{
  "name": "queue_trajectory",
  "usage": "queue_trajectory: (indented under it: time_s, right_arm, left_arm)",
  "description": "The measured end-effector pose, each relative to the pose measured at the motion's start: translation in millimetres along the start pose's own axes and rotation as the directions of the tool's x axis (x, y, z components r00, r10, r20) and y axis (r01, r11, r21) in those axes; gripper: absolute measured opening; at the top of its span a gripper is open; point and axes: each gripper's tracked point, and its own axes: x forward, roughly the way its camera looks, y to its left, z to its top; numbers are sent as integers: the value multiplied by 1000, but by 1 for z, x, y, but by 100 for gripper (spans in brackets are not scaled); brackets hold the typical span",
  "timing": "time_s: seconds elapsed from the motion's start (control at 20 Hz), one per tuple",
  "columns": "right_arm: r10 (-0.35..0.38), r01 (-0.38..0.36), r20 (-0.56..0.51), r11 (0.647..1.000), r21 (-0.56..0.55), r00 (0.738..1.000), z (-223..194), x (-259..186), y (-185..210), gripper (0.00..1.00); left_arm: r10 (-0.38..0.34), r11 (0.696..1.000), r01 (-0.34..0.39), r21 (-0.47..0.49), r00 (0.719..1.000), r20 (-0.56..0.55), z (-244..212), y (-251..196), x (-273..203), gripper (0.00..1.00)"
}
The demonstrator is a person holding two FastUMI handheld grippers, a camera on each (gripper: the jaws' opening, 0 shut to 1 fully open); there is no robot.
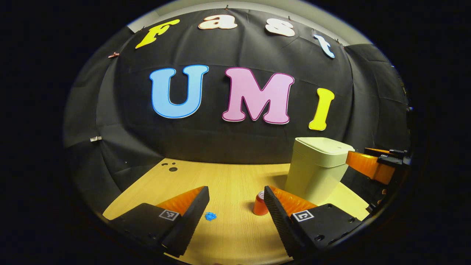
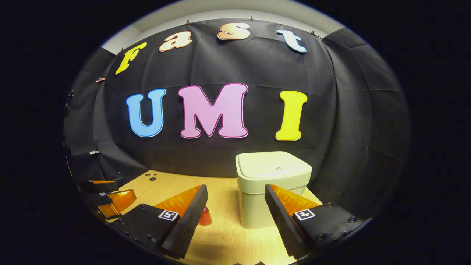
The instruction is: Press the lid of the desktop garbage bin to open it, pick up the crumpled paper on the desktop and throw it into the bin, then pick up the pop can on the desktop and drop it into the bin, and finally close the garbage bin lid.
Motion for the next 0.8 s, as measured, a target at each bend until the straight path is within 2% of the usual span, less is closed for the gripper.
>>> queue_trajectory:
  time_s: [0.2,0.8]
  right_arm:
    - [28,-28,1,999,-18,1000,-1,5,3,98]
    - [45,-45,-7,998,-35,999,1,18,2,98]
  left_arm:
    - [11,1000,-11,-2,1000,0,-2,-1,7,96]
    - [14,1000,-14,-11,1000,3,-3,-4,27,96]
